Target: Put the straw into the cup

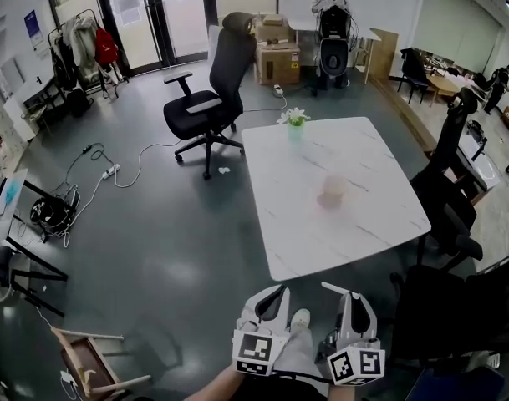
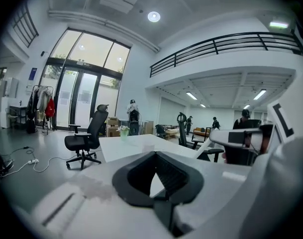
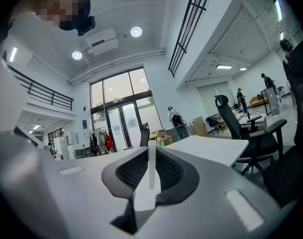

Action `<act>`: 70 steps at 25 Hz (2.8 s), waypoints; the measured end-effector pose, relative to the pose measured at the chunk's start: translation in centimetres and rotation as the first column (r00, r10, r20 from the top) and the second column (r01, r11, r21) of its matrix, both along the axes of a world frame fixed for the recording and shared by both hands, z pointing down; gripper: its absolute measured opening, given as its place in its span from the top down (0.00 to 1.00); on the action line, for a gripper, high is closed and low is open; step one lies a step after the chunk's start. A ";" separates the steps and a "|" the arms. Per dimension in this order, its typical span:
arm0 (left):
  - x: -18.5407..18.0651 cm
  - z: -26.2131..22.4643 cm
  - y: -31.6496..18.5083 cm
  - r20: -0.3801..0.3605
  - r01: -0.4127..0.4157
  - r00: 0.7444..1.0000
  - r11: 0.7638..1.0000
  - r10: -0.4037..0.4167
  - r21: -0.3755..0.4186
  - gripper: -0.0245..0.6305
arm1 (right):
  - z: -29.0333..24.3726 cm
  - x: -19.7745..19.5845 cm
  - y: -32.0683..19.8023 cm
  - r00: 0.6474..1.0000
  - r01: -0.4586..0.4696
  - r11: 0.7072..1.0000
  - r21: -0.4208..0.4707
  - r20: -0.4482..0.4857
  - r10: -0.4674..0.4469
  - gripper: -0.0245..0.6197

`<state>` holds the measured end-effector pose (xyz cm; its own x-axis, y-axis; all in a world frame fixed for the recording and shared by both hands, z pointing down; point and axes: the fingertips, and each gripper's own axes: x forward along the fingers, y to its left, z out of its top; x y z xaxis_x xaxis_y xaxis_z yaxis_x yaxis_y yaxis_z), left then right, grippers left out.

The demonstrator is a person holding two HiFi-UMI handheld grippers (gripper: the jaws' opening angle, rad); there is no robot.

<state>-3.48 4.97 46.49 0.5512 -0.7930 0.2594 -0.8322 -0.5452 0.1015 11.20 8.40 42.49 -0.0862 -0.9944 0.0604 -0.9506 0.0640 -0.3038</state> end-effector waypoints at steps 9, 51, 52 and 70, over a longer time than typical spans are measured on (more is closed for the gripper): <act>9.8 -1.2 -10.2 0.051 0.003 0.999 1.000 -0.002 -0.011 0.96 | -0.7 10.7 -10.7 0.999 0.005 1.000 -0.012 0.047 -0.004 0.89; 12.4 5.4 -30.2 0.059 -0.018 0.998 0.990 0.026 -0.136 0.96 | 5.7 10.8 -33.5 0.998 0.064 0.983 -0.171 0.030 -0.059 0.89; 12.5 5.6 -30.6 0.061 -0.021 0.998 0.990 0.030 -0.138 0.96 | 6.1 10.8 -33.9 0.998 0.064 0.982 -0.177 0.031 -0.059 0.89; 13.6 9.4 -33.5 0.074 -0.064 0.994 0.971 0.083 -0.231 0.96 | 12.5 10.7 -37.5 0.997 0.076 0.950 -0.302 0.027 -0.071 0.89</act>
<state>10.15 -28.50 55.86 0.5751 -0.6656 0.4757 -0.8013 -0.5756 0.1632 21.87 -29.14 55.03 -0.1615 -0.9208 0.3551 -0.9417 0.0362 -0.3346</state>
